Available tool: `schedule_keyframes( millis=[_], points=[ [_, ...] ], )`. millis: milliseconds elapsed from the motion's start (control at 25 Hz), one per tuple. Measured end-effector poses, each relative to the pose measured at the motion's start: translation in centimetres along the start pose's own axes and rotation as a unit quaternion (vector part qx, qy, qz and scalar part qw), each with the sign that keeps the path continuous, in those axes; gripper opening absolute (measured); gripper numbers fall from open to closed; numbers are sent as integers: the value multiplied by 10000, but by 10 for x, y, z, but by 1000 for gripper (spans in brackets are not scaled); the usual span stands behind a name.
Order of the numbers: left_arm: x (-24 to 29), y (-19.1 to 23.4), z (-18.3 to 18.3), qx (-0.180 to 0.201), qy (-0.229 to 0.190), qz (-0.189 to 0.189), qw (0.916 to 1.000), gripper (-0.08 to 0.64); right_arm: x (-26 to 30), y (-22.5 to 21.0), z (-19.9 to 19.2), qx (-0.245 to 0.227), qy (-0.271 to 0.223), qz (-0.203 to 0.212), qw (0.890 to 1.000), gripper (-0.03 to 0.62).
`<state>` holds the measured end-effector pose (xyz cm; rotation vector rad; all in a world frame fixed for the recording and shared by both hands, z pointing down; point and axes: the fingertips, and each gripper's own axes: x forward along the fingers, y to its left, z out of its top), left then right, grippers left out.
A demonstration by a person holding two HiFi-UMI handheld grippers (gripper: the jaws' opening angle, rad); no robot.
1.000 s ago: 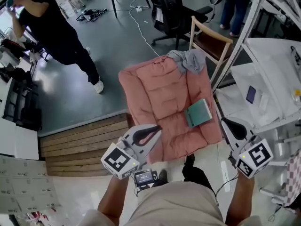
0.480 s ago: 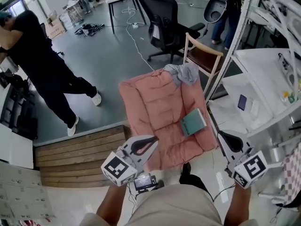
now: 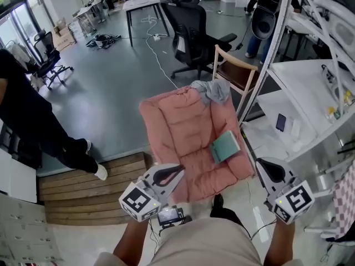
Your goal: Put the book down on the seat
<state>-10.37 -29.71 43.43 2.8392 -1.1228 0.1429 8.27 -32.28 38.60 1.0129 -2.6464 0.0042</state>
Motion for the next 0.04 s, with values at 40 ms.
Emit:
schedule_keyframes(
  millis=[40],
  points=[
    [-1, -1, 1, 0, 7, 2, 10000, 25, -1, 1, 0, 4, 4, -8, 10000, -15]
  ],
)
